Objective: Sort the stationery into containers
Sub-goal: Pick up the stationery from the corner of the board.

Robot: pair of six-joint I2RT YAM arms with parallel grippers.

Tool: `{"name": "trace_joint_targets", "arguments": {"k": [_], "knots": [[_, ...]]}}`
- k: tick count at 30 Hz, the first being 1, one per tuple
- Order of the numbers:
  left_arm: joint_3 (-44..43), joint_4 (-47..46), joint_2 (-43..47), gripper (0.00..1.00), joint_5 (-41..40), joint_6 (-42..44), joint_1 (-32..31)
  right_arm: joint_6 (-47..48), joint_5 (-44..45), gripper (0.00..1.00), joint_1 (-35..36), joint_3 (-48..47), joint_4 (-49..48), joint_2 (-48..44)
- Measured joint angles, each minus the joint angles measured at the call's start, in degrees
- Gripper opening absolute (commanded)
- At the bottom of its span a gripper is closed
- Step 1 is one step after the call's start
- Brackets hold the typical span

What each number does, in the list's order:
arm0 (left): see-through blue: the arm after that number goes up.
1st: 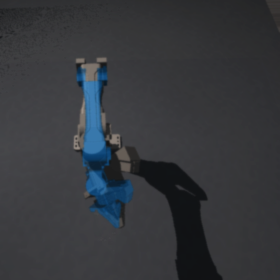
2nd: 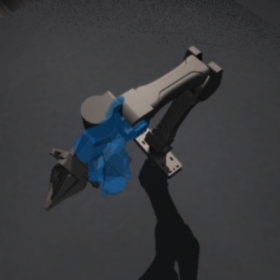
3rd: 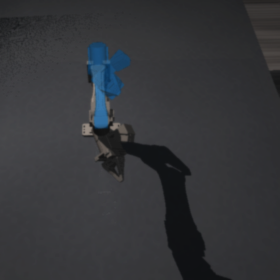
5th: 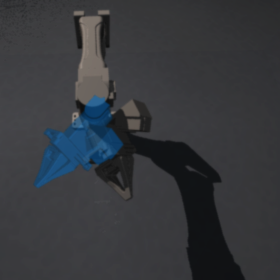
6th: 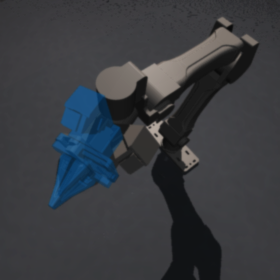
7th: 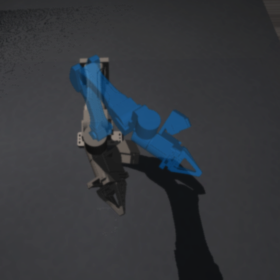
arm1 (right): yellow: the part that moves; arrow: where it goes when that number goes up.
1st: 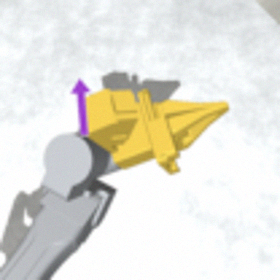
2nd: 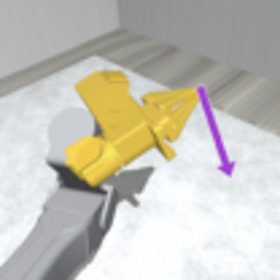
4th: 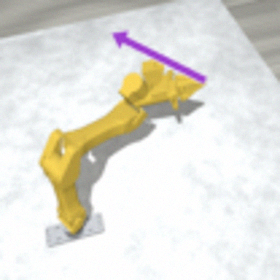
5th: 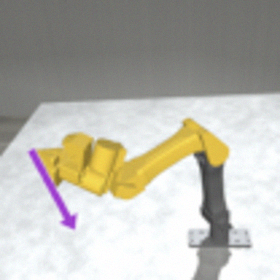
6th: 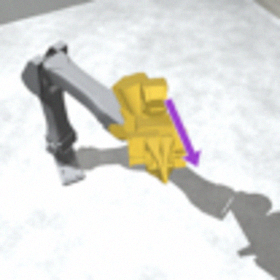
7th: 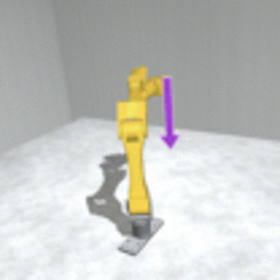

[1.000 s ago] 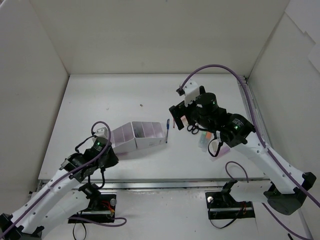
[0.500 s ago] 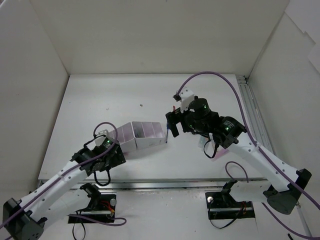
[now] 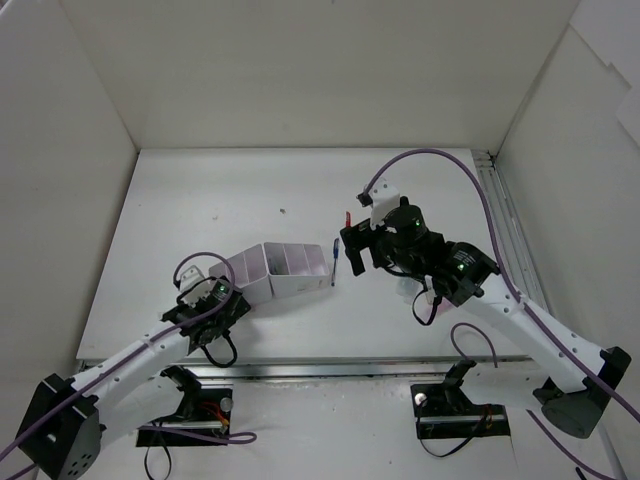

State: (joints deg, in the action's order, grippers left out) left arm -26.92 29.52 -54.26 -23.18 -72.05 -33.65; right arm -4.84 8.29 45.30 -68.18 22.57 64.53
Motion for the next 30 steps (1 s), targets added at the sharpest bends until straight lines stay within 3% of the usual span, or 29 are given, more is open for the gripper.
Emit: {"name": "trace_joint_targets", "arguments": {"k": [7,10,18,23,30], "knots": [[6.45,-8.26,4.39,0.81,0.22,1.16,3.85,0.42,0.96,0.98,0.0,0.02,-0.52,-0.9],[7.39,-9.92,5.51,0.71,0.24,1.31,4.57,0.5,1.2,0.98,0.0,0.02,-0.55,-0.92],[7.48,-13.46,1.09,0.57,-0.48,1.29,5.16,0.55,1.36,0.98,0.0,0.02,-0.55,-0.92],[2.93,-10.45,-5.42,0.44,-0.66,-1.07,5.99,0.5,1.57,0.98,0.0,0.04,-0.55,-0.92],[-6.03,-1.38,-14.45,0.43,0.5,-6.21,6.08,0.52,2.89,0.98,0.0,0.22,-0.57,-1.53]]}}
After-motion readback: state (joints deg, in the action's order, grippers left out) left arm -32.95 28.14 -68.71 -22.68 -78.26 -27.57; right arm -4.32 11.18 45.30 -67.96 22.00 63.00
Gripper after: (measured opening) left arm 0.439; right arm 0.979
